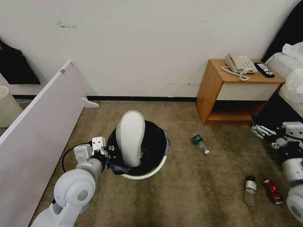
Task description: Pick up the trash bin, then pick up the garbage from the floor and place it into the trash bin.
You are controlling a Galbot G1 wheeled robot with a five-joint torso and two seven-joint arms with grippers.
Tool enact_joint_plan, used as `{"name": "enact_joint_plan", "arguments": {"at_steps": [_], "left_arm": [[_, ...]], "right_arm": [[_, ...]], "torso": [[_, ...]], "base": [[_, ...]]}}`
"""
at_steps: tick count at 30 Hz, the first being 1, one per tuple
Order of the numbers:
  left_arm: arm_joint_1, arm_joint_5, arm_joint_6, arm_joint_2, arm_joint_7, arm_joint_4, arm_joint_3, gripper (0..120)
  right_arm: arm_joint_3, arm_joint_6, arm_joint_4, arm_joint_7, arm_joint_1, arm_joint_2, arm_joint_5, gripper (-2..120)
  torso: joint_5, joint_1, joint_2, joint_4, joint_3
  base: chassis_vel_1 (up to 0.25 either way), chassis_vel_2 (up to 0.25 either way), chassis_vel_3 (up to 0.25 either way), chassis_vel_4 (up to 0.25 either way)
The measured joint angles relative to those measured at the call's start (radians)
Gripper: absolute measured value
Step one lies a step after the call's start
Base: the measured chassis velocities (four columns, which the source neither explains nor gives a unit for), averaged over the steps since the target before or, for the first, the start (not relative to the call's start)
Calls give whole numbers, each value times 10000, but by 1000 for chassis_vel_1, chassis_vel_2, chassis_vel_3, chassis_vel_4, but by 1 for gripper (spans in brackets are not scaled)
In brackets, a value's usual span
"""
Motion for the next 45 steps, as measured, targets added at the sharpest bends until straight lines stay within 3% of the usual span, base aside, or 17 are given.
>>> {"name": "enact_joint_plan", "arguments": {"at_steps": [10,13,14,17,27,45], "left_arm": [[-9,625,-115,30,619,-32,36,1],[18,858,-127,-55,823,13,121,1],[18,858,-127,-55,823,13,121,1],[56,982,-176,-98,993,99,159,1],[75,1404,-216,-242,1320,232,216,1],[127,1499,-217,-290,1382,306,268,1]], "right_arm": [[651,492,431,-917,-961,1688,-1583,99],[750,690,618,-1173,-1195,3006,-2234,99],[750,690,618,-1173,-1195,3006,-2234,99],[851,1088,646,-1586,-1346,4031,-3203,98],[760,1260,675,-1789,-1380,4698,-3567,98],[740,1352,655,-1885,-1327,4816,-3620,98]], "torso": [[-1,0,0,0,1],[0,-1,0,-5,1],[0,-1,0,-5,1],[-1,-1,1,0,1],[-1,0,0,0,1],[-1,0,1,1,1]], "base": [[0,0,0,0],[0,0,0,0],[0,0,0,0],[0,0,0,0],[0,0,0,0],[-70,-71,-73,-67]]}}
